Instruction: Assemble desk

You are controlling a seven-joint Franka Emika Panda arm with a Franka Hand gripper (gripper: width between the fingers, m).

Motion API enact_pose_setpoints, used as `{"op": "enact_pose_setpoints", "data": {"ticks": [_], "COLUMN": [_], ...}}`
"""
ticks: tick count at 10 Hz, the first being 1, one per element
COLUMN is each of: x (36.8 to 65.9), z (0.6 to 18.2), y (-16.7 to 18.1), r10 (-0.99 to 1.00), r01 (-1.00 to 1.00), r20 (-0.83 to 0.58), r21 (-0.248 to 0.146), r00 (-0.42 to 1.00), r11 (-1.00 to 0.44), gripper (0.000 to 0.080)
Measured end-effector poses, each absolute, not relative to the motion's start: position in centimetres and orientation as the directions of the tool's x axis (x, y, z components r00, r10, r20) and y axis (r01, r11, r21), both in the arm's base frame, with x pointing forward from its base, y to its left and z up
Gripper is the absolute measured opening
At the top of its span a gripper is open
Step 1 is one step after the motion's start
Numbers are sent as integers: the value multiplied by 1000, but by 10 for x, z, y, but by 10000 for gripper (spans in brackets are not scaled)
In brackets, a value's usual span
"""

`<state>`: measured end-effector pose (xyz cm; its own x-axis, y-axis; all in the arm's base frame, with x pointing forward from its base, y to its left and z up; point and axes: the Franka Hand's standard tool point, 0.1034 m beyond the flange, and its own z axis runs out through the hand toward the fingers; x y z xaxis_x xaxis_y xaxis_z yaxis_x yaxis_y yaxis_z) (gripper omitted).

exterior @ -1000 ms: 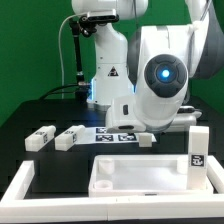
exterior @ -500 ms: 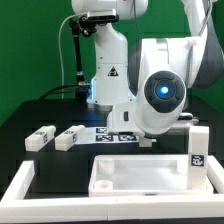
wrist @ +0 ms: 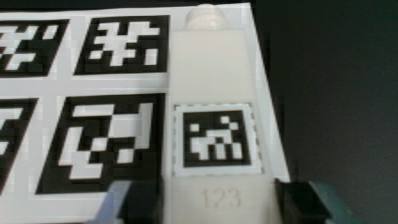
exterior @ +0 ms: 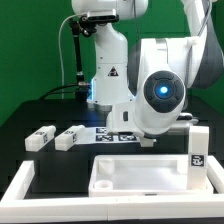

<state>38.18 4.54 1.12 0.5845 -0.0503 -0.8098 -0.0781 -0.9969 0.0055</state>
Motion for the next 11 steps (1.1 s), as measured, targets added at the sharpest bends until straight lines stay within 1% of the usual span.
{"op": "enact_pose_setpoints", "data": {"ticks": [3, 4, 6, 7, 8, 9, 10, 11], "x": [382, 385, 420, 433, 436, 440, 450, 449], "z": [11, 17, 56, 81, 96, 106, 97, 97], "y": [45, 43, 33, 26, 19, 14, 16, 16], "r10": [-50, -42, -27, -7, 10, 15, 11, 11], "r01": [-78, -74, -80, -65, -46, -30, -25, -22], "r20": [-810, -815, -772, -734, -725, -711, -624, -568], "r21": [6, -1, -30, -51, -57, -51, -50, -51], "r00": [585, 578, 635, 679, 689, 703, 781, 823], "r11": [-997, -997, -996, -997, -997, -998, -998, -998], "gripper": [288, 288, 288, 288, 288, 288, 290, 290]}}
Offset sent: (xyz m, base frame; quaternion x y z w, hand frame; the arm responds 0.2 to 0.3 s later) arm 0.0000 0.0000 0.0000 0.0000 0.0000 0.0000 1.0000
